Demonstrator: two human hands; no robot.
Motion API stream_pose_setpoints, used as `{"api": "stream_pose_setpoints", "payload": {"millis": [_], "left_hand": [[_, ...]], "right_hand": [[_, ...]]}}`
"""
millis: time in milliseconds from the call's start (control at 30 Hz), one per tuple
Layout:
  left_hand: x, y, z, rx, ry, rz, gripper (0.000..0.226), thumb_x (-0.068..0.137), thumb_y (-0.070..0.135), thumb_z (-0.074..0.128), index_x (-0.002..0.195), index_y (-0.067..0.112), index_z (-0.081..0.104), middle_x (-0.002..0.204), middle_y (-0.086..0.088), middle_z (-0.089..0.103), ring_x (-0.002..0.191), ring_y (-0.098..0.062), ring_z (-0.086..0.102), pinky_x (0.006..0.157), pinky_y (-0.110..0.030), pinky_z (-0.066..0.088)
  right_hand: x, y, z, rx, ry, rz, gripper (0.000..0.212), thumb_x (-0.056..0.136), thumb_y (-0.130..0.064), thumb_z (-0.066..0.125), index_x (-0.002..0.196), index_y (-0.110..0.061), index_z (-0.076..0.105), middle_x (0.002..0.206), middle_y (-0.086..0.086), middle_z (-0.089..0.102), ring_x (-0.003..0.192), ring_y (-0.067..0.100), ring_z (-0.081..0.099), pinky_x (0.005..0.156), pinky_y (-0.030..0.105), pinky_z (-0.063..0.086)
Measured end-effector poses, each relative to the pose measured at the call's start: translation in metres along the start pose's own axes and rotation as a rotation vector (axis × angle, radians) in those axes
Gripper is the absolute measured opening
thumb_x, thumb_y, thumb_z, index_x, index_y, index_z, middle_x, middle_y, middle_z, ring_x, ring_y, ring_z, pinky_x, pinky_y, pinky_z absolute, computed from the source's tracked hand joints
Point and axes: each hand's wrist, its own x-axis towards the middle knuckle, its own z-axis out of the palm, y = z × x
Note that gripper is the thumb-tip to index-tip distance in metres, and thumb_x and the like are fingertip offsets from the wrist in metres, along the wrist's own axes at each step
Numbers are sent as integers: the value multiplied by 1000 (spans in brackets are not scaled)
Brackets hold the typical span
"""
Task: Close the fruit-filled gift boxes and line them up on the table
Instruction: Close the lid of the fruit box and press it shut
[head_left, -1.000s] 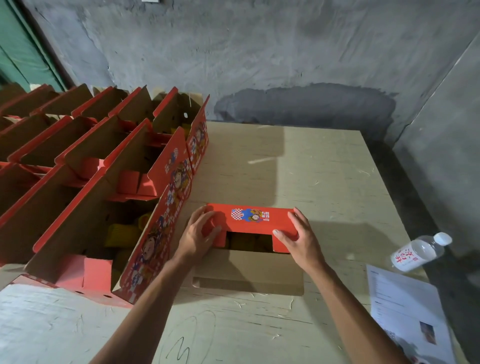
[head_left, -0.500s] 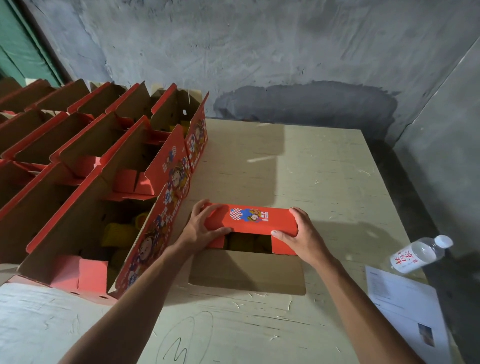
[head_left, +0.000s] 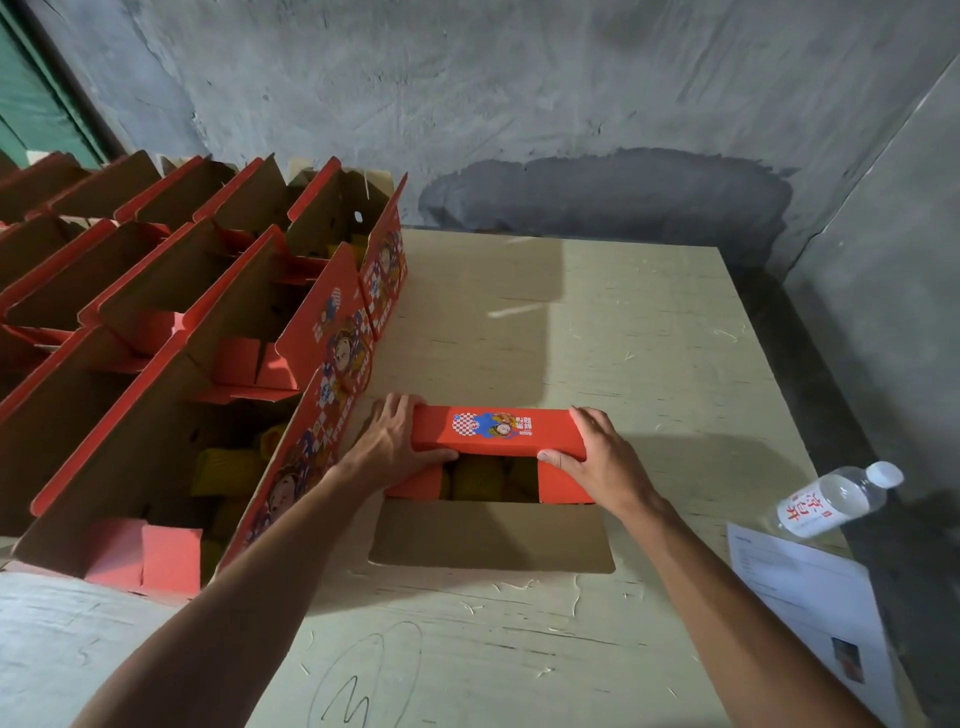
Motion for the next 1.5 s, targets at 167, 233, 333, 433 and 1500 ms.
{"api": "stream_pose_setpoints", "payload": {"millis": [167, 233, 333, 433, 1500], "left_hand": [[-2, 3, 0, 101, 7, 54, 110, 67, 89, 60, 147, 18, 33, 139, -6, 41, 128, -23, 42, 109, -43, 40], [-4, 4, -3, 82, -36, 65, 109, 71, 85, 62, 151, 17, 29, 144, -7, 39, 132, -25, 43, 109, -45, 41], [-8, 3, -9, 54, -144, 109, 108, 81, 77, 58, 160, 18, 15, 159, -9, 24, 144, -30, 34, 116, -51, 38], [-18, -7, -10, 20, -149, 157, 95, 95, 64, 50, 164, 16, 6, 170, -6, 5, 156, -28, 14, 126, -45, 21], [-53, 7, 20, -817, 174, -279, 62, 89, 59, 69, 134, 20, 53, 124, -2, 61, 102, -14, 68, 80, -26, 58]], "right_hand": [[0, -3, -1, -73, -25, -23, 82, 94, -57, 64, 154, -8, 38, 152, 8, 39, 124, 30, 58, 97, 42, 51], [0, -4, -2, -110, -55, -39, 81, 97, -57, 59, 157, -9, 33, 155, 9, 36, 123, 32, 59, 96, 41, 52], [-1, 1, -7, -125, -121, -45, 80, 99, -56, 56, 161, -13, 28, 166, 9, 25, 138, 32, 50, 108, 40, 46], [-4, 8, -15, -36, -147, -45, 76, 99, -49, 61, 161, -17, 32, 171, 7, 19, 144, 27, 45, 116, 37, 40], [-22, -3, 12, 370, 105, 254, 54, 96, -49, 66, 141, -20, 54, 118, -4, 70, 105, 19, 69, 89, 37, 57]]}}
